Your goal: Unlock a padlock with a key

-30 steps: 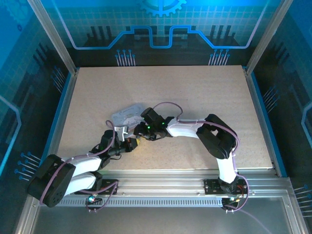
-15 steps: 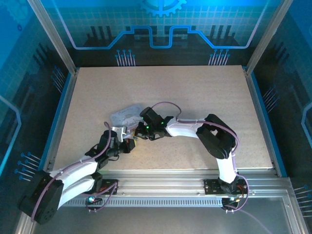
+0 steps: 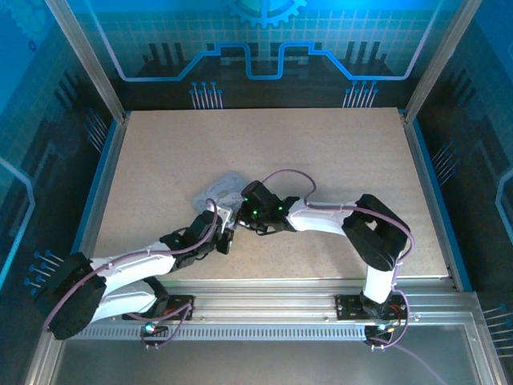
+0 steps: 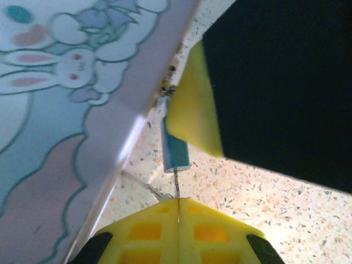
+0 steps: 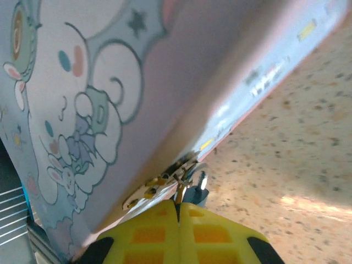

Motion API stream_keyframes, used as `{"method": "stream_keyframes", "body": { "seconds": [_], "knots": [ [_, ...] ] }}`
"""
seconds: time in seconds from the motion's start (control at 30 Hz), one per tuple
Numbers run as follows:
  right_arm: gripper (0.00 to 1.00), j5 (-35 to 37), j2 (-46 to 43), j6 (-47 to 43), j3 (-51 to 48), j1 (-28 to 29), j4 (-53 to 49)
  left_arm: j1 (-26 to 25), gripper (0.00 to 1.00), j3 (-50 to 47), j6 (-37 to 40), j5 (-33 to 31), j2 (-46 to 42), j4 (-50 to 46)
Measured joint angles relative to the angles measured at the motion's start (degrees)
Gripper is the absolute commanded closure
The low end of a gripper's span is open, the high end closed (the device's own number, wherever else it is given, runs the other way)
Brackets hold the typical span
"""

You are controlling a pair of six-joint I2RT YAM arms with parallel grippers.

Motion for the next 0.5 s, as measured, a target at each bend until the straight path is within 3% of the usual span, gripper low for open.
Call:
{"method": "stream_keyframes", "body": {
  "seconds": [0.17,0.33,0.5],
  "knots": [
    [1.00,1.7,-1.5,0.0,-2.2,-0.9,-1.1,0.0,1.00,0.9,4.7,-2.1,0.1,0.2],
    [0.60,1.7,-1.6,0.2,-3.5,-1.6,-1.6,0.5,1.00,1.2,5.6,-1.2,0.5,0.2],
    [0.47,1.7,-4.4,0.1,-5.4,-2.3,-1.6,4.6,1.00,-1.1,0.9,3.2,0.4,3.8]
  ]
}}
